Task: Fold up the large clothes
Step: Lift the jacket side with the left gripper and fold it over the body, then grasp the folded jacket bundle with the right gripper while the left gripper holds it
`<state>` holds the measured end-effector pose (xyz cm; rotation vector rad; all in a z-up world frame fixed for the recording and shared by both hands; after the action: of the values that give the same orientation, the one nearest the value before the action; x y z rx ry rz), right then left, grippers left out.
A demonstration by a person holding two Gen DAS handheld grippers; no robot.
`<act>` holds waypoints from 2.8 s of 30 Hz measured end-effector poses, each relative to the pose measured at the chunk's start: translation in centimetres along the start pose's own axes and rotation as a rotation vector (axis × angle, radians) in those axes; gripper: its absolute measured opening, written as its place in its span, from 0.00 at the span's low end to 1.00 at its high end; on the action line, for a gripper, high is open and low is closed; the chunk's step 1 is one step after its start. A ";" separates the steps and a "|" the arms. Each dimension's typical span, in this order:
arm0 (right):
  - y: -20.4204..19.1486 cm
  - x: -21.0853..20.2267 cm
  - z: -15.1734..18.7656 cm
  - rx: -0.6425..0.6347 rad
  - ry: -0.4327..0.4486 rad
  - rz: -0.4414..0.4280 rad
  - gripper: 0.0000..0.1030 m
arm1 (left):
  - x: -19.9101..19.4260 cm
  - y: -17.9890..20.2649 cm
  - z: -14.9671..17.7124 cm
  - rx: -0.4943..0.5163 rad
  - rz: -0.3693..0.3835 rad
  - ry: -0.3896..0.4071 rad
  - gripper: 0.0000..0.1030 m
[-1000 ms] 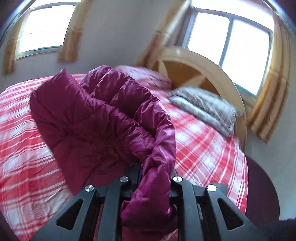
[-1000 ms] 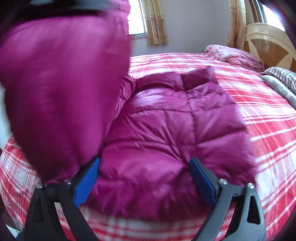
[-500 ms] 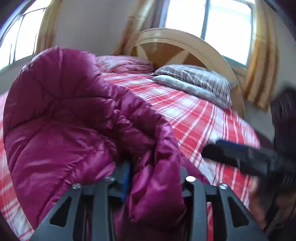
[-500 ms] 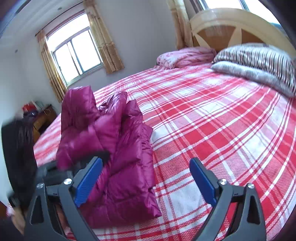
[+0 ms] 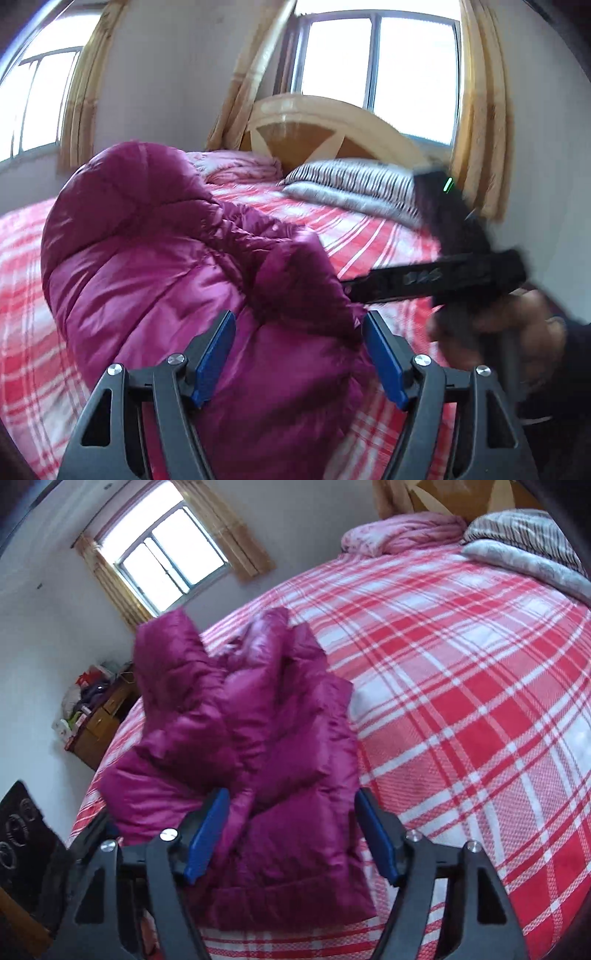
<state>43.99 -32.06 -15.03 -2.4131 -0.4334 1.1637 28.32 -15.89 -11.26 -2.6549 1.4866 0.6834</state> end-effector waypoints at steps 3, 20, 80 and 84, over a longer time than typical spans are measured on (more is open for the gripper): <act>0.4 -0.1 0.0 0.008 0.005 0.012 0.72 | -2.7 -3.8 -1.1 -0.165 -0.016 0.122 0.78; -7.8 -1.5 -3.0 -0.102 0.172 -0.054 0.71 | 7.2 -12.3 -5.1 -0.285 -0.312 -0.092 0.90; -2.4 1.4 1.3 -0.093 0.116 0.207 0.43 | 13.6 -10.3 -5.2 -0.128 -0.508 -0.289 0.99; -2.4 1.4 1.1 -0.096 0.115 0.211 0.43 | 13.4 -10.0 -5.1 -0.119 -0.523 -0.287 0.99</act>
<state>43.72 -29.11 -15.38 -2.6445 -0.2063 1.1038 44.39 -22.37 -13.69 -2.6980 0.6590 1.0564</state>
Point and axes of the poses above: each gripper's, at about its wrist camera, not at the fingertips, and x roughly the way its jaws point, y to its right, z to its underside, the point moved 1 cm from there along x, roughly the way its jaws point, and after that the axes turned 1 degree about -z, right-handed, at the moved point
